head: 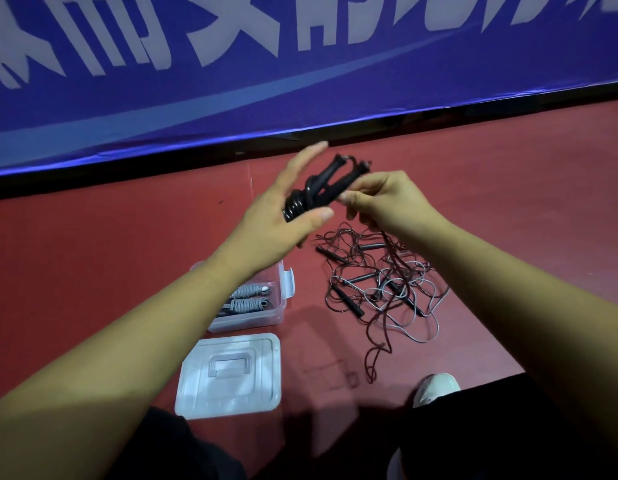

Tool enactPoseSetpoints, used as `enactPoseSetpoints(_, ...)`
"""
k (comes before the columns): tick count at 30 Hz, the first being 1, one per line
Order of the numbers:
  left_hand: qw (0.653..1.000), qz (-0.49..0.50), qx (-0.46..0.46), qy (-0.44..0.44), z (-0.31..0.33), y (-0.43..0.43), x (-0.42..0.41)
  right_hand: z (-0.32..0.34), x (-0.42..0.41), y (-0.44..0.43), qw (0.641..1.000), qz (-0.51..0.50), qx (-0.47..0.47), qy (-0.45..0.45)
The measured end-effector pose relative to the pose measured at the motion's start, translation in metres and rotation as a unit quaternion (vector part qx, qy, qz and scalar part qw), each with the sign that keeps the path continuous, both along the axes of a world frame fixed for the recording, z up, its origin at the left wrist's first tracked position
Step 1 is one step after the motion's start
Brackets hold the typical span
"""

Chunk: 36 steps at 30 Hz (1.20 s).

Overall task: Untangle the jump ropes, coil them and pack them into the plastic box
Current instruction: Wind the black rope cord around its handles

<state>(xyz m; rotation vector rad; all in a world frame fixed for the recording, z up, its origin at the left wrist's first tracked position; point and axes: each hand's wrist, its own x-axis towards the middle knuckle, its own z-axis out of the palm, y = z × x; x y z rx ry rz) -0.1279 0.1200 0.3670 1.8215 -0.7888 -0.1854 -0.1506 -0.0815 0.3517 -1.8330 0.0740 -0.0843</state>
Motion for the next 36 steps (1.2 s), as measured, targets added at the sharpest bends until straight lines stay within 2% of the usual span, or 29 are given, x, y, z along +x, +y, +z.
enactPoseSetpoints(3, 0.998, 0.04, -0.046, 0.029, -0.001, 0.005, 0.018, 0.0, -0.007, 0.02, 0.996, 0.055, 0.012, 0.065)
enactPoseSetpoints(6, 0.996, 0.073, -0.028, 0.032, -0.005, 0.015, 0.034, 0.002, -0.015, 0.03, 0.99, 0.095, -0.057, 0.089)
enactPoseSetpoints(9, 0.991, 0.127, 0.028, -0.024, -0.012, 0.022, 0.049, 0.008, -0.016, 0.03, 0.984, 0.097, -0.135, 0.07)
enactPoseSetpoints(14, 0.965, 0.185, 0.159, -0.099, -0.019, 0.027, 0.058, 0.011, -0.011, 0.037, 0.97, 0.118, -0.201, 0.076)
enactPoseSetpoints(17, 0.954, 0.182, 0.21, -0.115, -0.025, 0.033, 0.06, 0.007, -0.012, 0.043, 0.963, 0.147, -0.195, 0.118)
enactPoseSetpoints(22, 0.925, 0.208, 0.294, -0.123, -0.029, 0.044, 0.064, 0.007, -0.011, 0.048, 0.961, 0.171, -0.17, 0.135)
enactPoseSetpoints(26, 0.898, 0.203, 0.369, -0.13, -0.034, 0.049, 0.065, 0.011, -0.013, 0.06, 0.956, 0.169, -0.221, 0.093)
enactPoseSetpoints(30, 0.869, 0.194, 0.425, -0.165, -0.038, 0.046, 0.057, 0.022, -0.018, 0.063, 0.974, 0.174, -0.132, 0.066)
enactPoseSetpoints(36, 0.887, 0.154, 0.418, -0.12, -0.04, 0.041, 0.049, 0.039, -0.021, 0.048, 0.985, 0.14, -0.093, 0.038)
